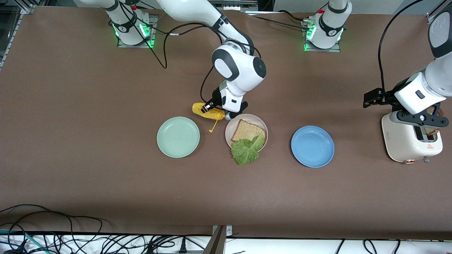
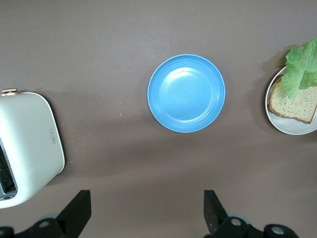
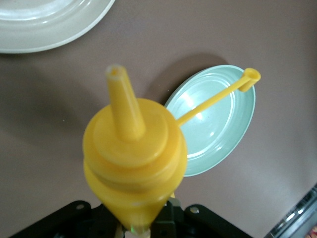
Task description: Make sandwich on beige plate with both arms
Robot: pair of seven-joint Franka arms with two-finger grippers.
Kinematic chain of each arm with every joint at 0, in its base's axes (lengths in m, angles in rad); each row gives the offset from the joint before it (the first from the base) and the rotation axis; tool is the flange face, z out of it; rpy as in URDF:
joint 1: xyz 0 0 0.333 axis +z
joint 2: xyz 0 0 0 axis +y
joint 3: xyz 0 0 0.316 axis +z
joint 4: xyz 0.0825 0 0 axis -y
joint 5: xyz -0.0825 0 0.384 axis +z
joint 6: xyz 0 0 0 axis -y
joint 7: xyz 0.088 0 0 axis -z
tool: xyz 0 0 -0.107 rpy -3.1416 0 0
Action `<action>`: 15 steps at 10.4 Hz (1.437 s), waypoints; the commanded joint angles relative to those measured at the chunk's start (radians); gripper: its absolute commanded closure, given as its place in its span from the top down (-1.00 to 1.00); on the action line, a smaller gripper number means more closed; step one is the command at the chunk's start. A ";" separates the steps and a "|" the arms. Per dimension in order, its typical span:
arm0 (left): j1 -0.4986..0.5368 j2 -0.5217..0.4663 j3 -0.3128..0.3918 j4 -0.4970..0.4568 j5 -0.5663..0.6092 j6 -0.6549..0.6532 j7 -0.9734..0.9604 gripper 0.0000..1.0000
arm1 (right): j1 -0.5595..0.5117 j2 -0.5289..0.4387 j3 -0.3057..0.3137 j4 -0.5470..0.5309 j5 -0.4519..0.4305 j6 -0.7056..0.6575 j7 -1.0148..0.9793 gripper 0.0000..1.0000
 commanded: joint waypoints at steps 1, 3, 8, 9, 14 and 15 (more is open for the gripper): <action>0.002 -0.010 -0.004 0.002 0.003 0.001 0.007 1.00 | 0.034 0.075 -0.019 0.102 -0.055 -0.034 0.116 -1.00; 0.002 -0.009 -0.002 0.002 0.003 0.001 0.008 1.00 | 0.060 0.120 -0.063 0.147 -0.055 -0.027 0.182 -1.00; 0.004 -0.009 -0.001 0.002 0.002 0.001 0.008 1.00 | 0.068 0.155 -0.096 0.172 -0.055 -0.025 -0.180 -1.00; 0.004 -0.009 -0.002 0.002 0.002 0.001 0.007 1.00 | 0.068 0.163 -0.096 0.172 -0.055 -0.031 -0.230 -1.00; 0.004 -0.009 0.001 0.004 0.003 -0.003 0.010 1.00 | 0.066 0.183 -0.104 0.172 -0.054 -0.040 -0.480 -1.00; 0.004 -0.012 -0.002 -0.001 0.002 -0.003 0.008 1.00 | 0.066 0.184 -0.104 0.172 -0.054 -0.040 -0.488 -1.00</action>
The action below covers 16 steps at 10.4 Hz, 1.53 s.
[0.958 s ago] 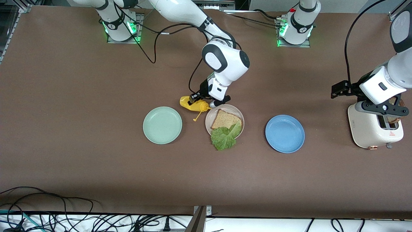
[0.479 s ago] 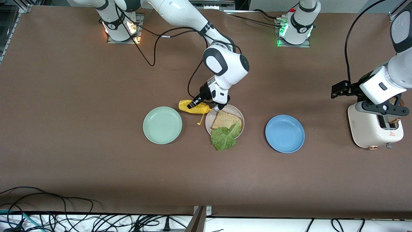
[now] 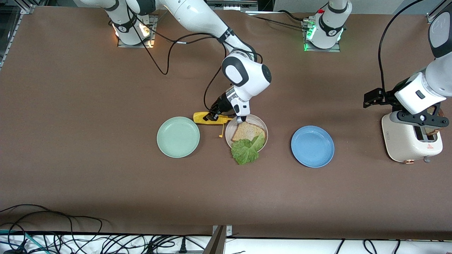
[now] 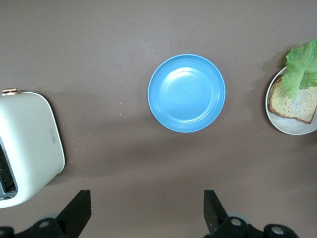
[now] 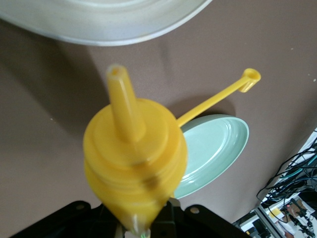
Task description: Make sandwich on beige plate with both arms
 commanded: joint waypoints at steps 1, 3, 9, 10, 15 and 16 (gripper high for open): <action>0.004 -0.010 -0.003 0.002 0.002 -0.005 0.008 1.00 | 0.010 0.036 -0.019 0.056 -0.014 -0.037 -0.079 -1.00; 0.005 -0.010 -0.001 0.001 0.002 -0.003 0.008 1.00 | 0.008 0.039 -0.019 0.067 -0.014 -0.066 -0.142 -1.00; 0.005 -0.009 0.000 0.001 0.002 -0.003 0.010 1.00 | -0.061 -0.060 -0.014 0.065 0.087 -0.060 -0.125 -1.00; 0.005 -0.010 0.000 0.001 0.002 -0.003 0.008 1.00 | -0.090 -0.108 -0.008 0.059 0.115 -0.068 -0.118 -1.00; 0.004 -0.009 -0.003 0.002 0.002 -0.003 0.007 1.00 | -0.281 -0.401 -0.005 -0.153 0.329 -0.048 -0.048 -1.00; 0.004 -0.009 -0.001 0.002 0.003 -0.003 0.007 1.00 | -0.327 -0.456 -0.004 -0.193 0.357 -0.031 -0.056 -1.00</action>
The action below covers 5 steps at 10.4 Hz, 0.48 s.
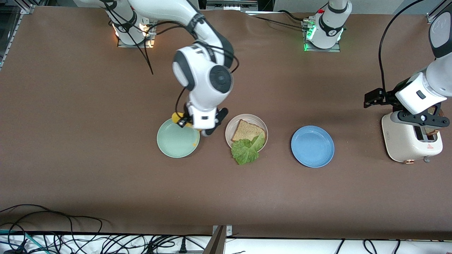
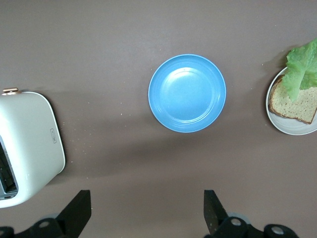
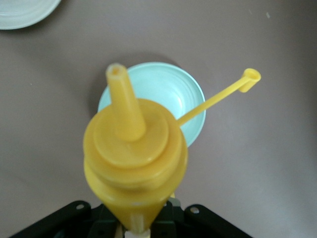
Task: Make sandwich on beige plate with both arms
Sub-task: 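Carry the yellow bottle away past the pale green plate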
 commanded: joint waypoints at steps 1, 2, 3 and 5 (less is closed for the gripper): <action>0.004 -0.009 -0.003 0.002 0.003 -0.003 0.008 1.00 | -0.097 -0.184 0.026 -0.181 0.057 0.030 0.002 -1.00; 0.002 -0.009 -0.004 0.002 0.005 -0.003 0.007 1.00 | -0.151 -0.233 0.037 -0.219 0.064 0.046 -0.032 -1.00; 0.002 -0.009 -0.006 0.002 0.005 -0.003 0.007 1.00 | -0.226 -0.281 0.070 -0.262 0.068 0.077 -0.072 -1.00; 0.000 -0.009 -0.006 0.002 0.005 -0.003 0.002 1.00 | -0.344 -0.367 0.129 -0.386 0.068 0.184 -0.148 -1.00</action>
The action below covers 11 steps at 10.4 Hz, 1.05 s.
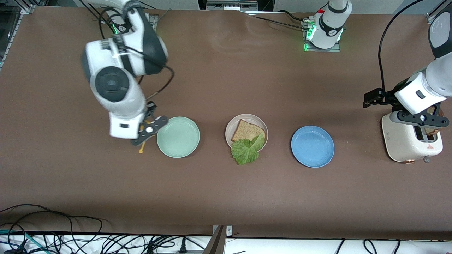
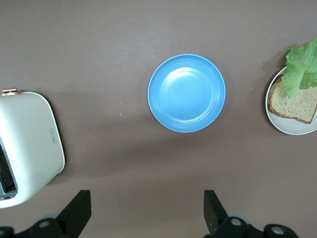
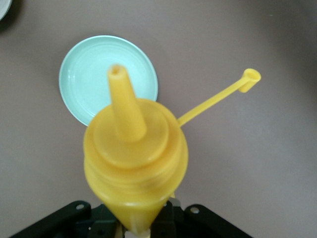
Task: Make sandwich on beige plate with both arms
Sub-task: 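Carry the yellow bottle away past the pale green plate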
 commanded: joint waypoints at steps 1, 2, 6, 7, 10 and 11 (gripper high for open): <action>0.000 -0.010 -0.005 0.002 0.005 -0.003 0.001 1.00 | -0.149 -0.158 0.103 -0.240 0.016 0.156 -0.071 -1.00; 0.001 -0.010 -0.005 0.002 0.005 -0.003 0.001 1.00 | -0.223 -0.202 0.148 -0.329 0.016 0.242 -0.100 -1.00; 0.003 -0.008 -0.002 0.001 0.005 -0.005 0.002 1.00 | -0.329 -0.213 0.191 -0.498 0.045 0.507 -0.202 -1.00; 0.003 -0.012 -0.002 0.001 0.003 -0.006 0.002 1.00 | -0.344 -0.212 0.197 -0.547 0.066 0.590 -0.225 -1.00; 0.001 -0.012 -0.005 0.001 0.003 -0.009 -0.002 1.00 | -0.380 -0.180 0.214 -0.664 0.175 0.808 -0.332 -1.00; -0.002 -0.010 -0.005 0.005 0.005 -0.008 -0.002 1.00 | -0.383 -0.168 0.217 -0.698 0.239 0.865 -0.376 -1.00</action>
